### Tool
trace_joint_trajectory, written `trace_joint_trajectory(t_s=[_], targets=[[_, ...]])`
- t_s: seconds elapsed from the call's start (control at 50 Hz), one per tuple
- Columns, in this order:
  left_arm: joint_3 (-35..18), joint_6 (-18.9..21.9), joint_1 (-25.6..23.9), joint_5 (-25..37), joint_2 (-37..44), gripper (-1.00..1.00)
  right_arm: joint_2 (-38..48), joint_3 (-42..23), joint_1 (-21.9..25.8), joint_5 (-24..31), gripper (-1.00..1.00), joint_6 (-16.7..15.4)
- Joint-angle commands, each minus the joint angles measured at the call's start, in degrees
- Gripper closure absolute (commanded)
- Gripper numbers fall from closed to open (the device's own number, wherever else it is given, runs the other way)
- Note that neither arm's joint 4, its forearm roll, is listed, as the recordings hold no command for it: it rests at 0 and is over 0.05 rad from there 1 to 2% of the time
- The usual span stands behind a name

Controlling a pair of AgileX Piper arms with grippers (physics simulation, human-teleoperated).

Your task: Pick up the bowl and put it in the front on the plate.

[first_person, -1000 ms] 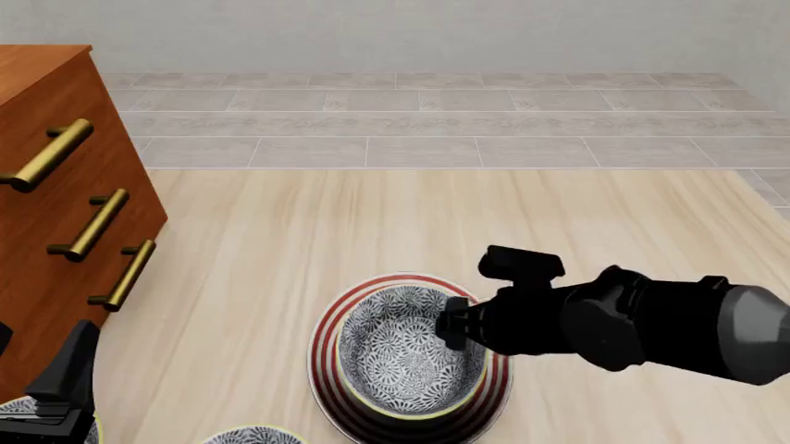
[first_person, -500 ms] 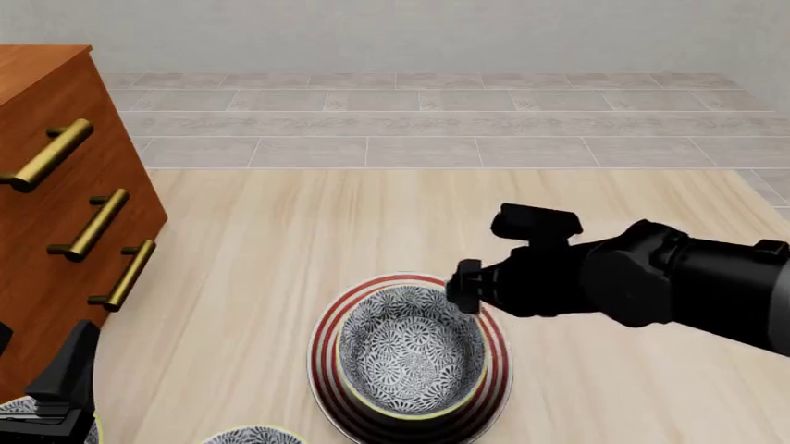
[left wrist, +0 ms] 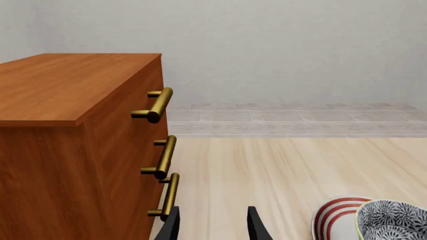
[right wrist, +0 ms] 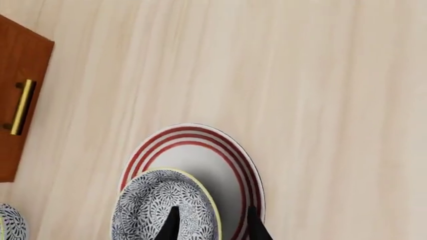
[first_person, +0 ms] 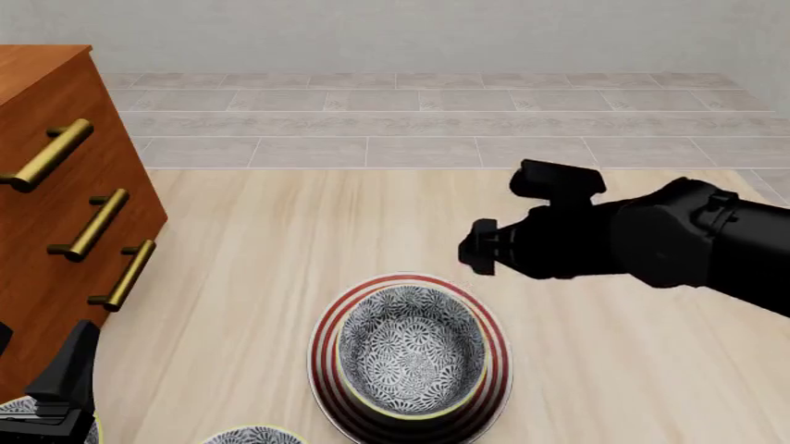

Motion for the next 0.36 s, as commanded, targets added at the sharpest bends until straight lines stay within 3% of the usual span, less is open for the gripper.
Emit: trace_joint_trajectory(t_s=[0.02, 0.36], targets=[[0.0, 0.0, 0.0, 0.0, 0.0, -1.0, -1.55, -1.49, -1.5, 0.6, -1.0, -1.05], [0.0, 0.0, 0.0, 0.0, 0.0, -1.0, -7.64, -1.01, -4.69, -0.89, -1.0, -1.74]])
